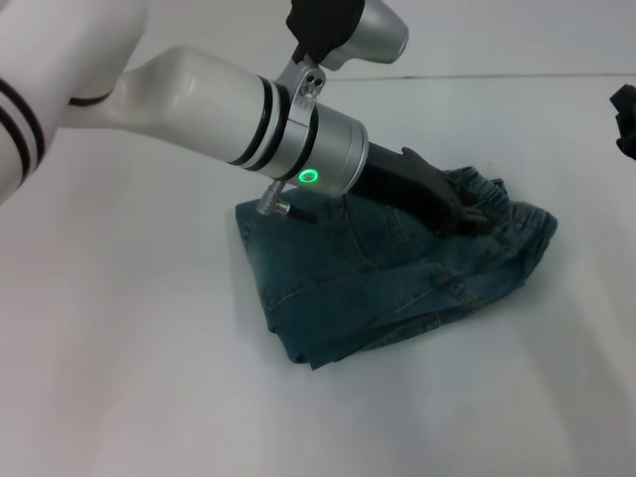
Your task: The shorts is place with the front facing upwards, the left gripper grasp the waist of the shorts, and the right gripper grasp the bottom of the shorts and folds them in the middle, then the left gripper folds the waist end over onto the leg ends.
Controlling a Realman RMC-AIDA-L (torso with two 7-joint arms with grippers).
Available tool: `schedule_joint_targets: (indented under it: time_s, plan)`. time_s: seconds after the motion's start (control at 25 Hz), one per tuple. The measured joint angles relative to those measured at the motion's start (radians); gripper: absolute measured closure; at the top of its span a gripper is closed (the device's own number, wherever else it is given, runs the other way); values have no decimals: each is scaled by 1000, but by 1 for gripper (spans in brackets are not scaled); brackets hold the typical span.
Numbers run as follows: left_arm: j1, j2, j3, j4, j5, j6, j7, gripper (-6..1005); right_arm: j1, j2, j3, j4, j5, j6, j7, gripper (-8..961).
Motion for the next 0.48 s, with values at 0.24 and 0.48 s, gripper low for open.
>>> schedule_joint_targets:
  time_s: [0.24,0.48]
  plan:
    - [94,2,0,73,-47,0,7,630,-8,0,0,-5,-1,-9,7,905]
    - [291,3,-54,183,-208,46,119,386,-24,-4,-65,-48,-12,-58,51,901]
